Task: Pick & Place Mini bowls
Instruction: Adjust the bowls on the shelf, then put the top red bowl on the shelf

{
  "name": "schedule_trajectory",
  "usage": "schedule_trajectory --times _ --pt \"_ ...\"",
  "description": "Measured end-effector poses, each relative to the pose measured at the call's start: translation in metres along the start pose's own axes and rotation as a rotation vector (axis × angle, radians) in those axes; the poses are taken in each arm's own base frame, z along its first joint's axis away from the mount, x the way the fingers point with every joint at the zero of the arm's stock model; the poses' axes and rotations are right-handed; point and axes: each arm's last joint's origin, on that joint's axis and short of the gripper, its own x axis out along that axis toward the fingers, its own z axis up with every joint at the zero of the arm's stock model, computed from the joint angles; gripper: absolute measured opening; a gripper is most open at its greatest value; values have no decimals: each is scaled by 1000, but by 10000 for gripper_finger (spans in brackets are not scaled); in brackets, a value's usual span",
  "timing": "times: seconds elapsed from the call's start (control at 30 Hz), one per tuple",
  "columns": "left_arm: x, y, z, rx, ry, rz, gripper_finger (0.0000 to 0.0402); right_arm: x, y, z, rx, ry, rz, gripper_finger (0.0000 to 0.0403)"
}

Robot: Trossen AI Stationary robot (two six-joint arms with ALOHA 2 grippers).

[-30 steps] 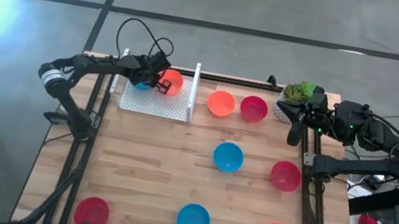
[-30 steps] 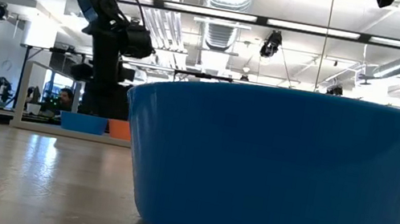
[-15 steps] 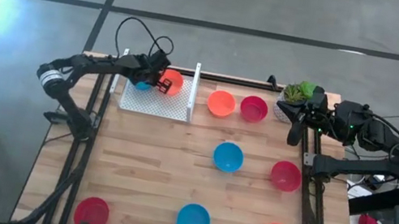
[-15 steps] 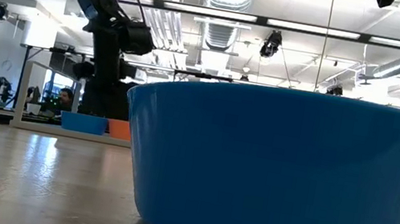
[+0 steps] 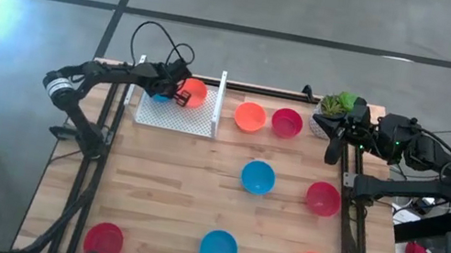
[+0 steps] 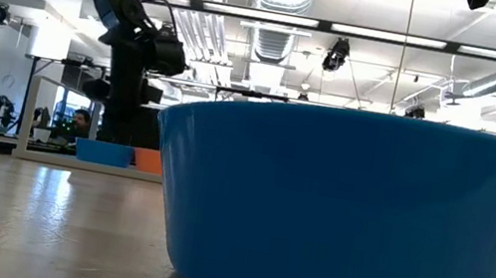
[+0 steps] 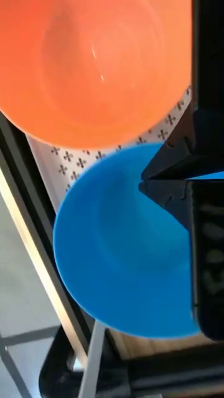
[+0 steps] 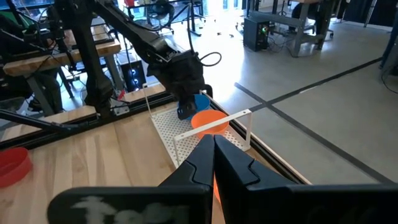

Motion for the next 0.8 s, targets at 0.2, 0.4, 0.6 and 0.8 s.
schedule_trajectory --times 0.2,0.4,0.6,0.8 --pt "0 -4 6 -25 -39 -83 0 0 0 0 0 0 0 8" --pt "0 -4 6 -13 -40 -91 0 0 0 0 0 0 -1 8" --pt "-15 0 11 -29 -78 -105 0 0 0 0 0 0 -1 8" --pt "-53 8 15 -12 -184 -147 0 0 0 0 0 0 -1 8"
